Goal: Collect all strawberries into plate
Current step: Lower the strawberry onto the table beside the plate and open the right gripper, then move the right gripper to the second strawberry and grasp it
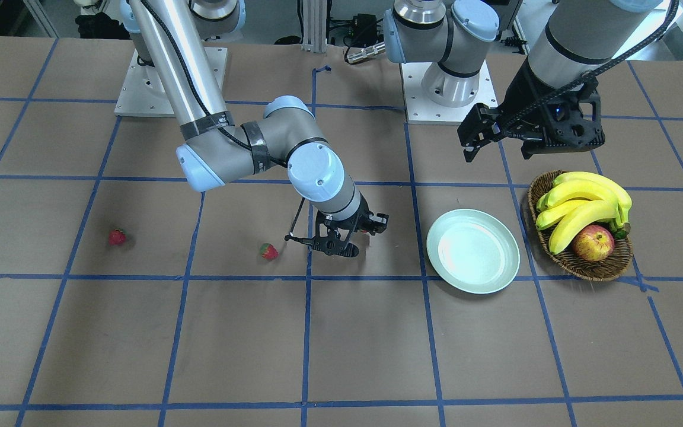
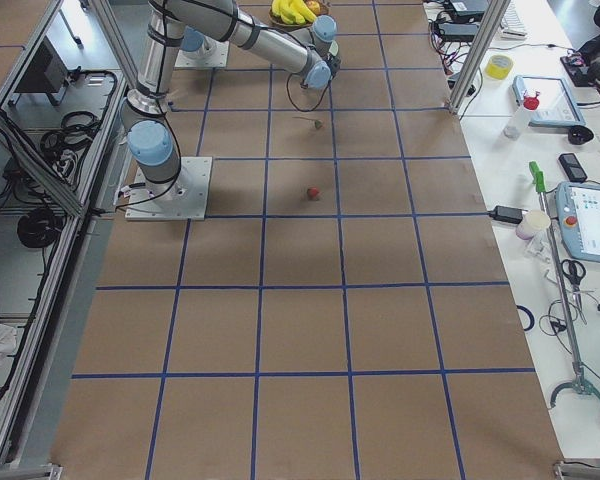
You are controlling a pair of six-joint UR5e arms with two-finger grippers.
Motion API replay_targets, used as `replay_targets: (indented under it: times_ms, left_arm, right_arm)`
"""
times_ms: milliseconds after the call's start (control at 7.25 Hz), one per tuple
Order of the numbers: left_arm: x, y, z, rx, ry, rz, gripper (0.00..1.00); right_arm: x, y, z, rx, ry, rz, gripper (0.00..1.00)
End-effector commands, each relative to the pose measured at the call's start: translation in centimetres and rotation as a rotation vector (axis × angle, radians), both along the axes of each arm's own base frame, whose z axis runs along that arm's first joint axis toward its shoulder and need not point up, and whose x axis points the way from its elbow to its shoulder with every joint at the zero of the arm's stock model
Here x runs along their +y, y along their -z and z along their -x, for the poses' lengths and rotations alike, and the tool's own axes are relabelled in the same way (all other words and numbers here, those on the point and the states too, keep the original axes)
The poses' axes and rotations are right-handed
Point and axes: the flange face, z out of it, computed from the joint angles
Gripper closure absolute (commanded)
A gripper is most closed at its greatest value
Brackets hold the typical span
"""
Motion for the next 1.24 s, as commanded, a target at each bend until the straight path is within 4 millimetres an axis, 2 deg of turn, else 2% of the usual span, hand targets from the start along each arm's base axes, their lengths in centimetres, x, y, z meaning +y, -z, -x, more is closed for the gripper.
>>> replay_targets:
  times_ms: [0,276,414,828,966,1103]
  left_arm:
    - [0.0,0.0,0.0,-0.001,0.001,-0.001,0.0]
    - [0.0,0.1,0.0,-0.002,0.001,-0.003,0.0]
    - [0.0,0.1,0.0,-0.002,0.001,-0.003,0.0]
    - [0.4,0.7,0.0,0.0,0.001,-0.015,0.0]
    - [0.4,0.8,0.1,0.002,0.0,-0.015,0.0]
    - [0.5,0.9,0.1,0.001,0.001,-0.018,0.0]
  right_arm:
    - [0.1,-1.0,1.2,0.108,-0.008,0.029,0.0]
    - [0.2,-5.1,3.3,0.25,-0.079,0.131,0.0]
    - [-1.2,-5.6,5.4,0.349,-0.143,0.198,0.0]
    - [-4.8,-5.6,13.0,0.403,-0.309,0.22,0.0]
    - [-4.8,-4.8,14.3,0.399,-0.338,0.192,0.0]
    - [-3.8,-3.5,14.6,0.401,-0.346,0.164,0.0]
